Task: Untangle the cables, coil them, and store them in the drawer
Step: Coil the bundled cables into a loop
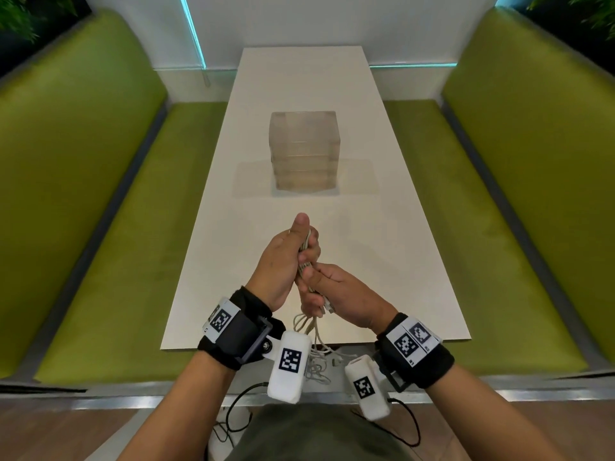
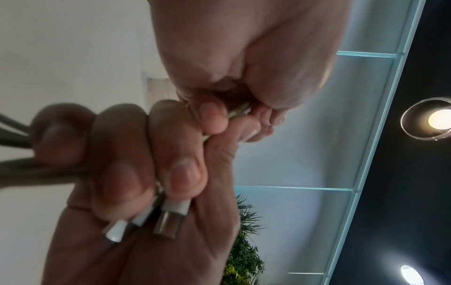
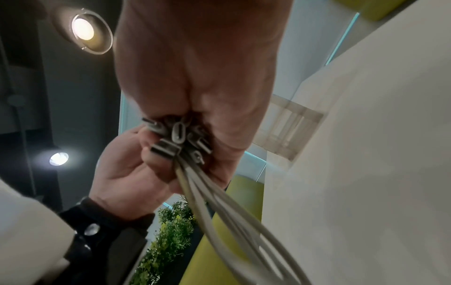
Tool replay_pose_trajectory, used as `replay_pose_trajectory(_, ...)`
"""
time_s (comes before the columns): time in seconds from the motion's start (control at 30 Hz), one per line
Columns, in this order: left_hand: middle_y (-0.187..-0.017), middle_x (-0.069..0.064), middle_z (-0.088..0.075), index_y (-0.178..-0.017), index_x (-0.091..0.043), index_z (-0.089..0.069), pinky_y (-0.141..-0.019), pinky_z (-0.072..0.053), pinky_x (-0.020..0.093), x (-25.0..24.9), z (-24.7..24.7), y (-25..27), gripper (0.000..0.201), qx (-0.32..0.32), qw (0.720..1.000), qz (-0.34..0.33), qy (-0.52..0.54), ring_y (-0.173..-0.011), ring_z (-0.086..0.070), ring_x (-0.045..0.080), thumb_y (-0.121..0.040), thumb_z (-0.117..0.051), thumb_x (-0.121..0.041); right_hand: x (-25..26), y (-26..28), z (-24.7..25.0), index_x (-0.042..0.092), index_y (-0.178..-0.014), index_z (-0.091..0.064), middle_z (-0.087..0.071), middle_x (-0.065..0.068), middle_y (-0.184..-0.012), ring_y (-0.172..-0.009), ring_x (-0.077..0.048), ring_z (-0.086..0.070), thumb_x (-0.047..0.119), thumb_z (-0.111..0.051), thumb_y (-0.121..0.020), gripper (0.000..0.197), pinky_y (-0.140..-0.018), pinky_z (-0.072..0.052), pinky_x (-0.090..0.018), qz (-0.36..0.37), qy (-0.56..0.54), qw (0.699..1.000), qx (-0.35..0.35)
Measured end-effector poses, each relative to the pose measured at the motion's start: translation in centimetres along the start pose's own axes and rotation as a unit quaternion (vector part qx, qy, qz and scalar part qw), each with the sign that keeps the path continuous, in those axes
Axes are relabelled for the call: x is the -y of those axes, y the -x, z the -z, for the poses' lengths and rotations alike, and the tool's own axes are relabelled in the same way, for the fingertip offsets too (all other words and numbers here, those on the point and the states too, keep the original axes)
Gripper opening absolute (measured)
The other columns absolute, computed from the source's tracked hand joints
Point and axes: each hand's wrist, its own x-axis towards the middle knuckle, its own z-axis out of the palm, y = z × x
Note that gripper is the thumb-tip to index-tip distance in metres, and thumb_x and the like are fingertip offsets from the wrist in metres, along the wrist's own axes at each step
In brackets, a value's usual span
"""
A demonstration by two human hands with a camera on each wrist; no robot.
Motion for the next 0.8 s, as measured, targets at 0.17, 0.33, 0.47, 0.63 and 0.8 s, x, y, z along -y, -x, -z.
replay_pose_trajectory(0.17,-0.048,-0.01,-0.029,-0.056,-0.027,-0.049,-0.048,-0.021,0.028,-0.1,-0.4,0.1,0.05,-0.01,1.0,0.001,0.012,-0.051,-0.022,0.014,-0.097,-0.033,-0.051,-0.4,0.0,0.0,0.013,-0.078,-0.047,-0.04,0.007,-0.054,-0.051,-0.012,-0.046,0.035,-0.039,-0.096,0.029,-0.064,-0.044,-0.027,0.001,-0.007,1.0,-0.015)
replay_pose_trajectory(0.33,-0.052,-0.008,-0.034,-0.068,-0.02,-0.048,-0.04,-0.026,0.023,0.1,-0.3,0.1,0.046,-0.023,1.0,-0.013,-0.013,-0.045,-0.026,0.011,-0.094,-0.037,-0.055,-0.3,0.2,-0.1,0.011,-0.08,-0.05,-0.06,-0.002,-0.069,-0.07,-0.019,-0.064,0.031,-0.036,-0.1,0.032,-0.073,-0.05,-0.031,0.02,0.033,0.999,-0.025)
replay_pose_trajectory(0.47,-0.089,0.005,-0.066,-0.101,-0.017,-0.056,-0.059,-0.051,0.03,0.6,0.9,0.3,0.046,-0.005,0.996,-0.069,-0.056,-0.07,-0.06,0.016,-0.09,-0.032,-0.054,0.7,-0.2,0.1,0.012,-0.078,-0.046,-0.045,0.002,-0.06,-0.056,-0.013,-0.051,0.031,-0.038,-0.099,0.029,-0.066,-0.049,-0.031,0.031,0.028,0.997,-0.06)
replay_pose_trajectory(0.63,-0.077,-0.016,-0.06,-0.119,-0.018,-0.046,-0.078,-0.047,0.019,4.4,1.8,1.5,0.036,0.11,0.982,-0.033,-0.153,-0.072,-0.056,0.001,-0.086,-0.06,-0.018,3.8,-0.7,0.7,0.011,-0.081,-0.046,-0.046,0.006,-0.06,-0.056,-0.013,-0.05,0.037,-0.037,-0.095,0.031,-0.063,-0.045,-0.028,0.092,0.007,0.991,-0.097)
replay_pose_trajectory(0.8,-0.05,-0.009,-0.041,-0.082,-0.013,-0.058,-0.05,-0.037,0.028,6.1,1.2,3.0,0.031,0.094,0.991,-0.017,-0.092,-0.046,-0.038,0.014,-0.09,-0.05,-0.042,6.4,-1.0,1.1,0.013,-0.081,-0.047,-0.042,0.004,-0.06,-0.054,-0.014,-0.048,0.035,-0.039,-0.097,0.028,-0.069,-0.046,-0.034,0.119,-0.035,0.987,-0.1)
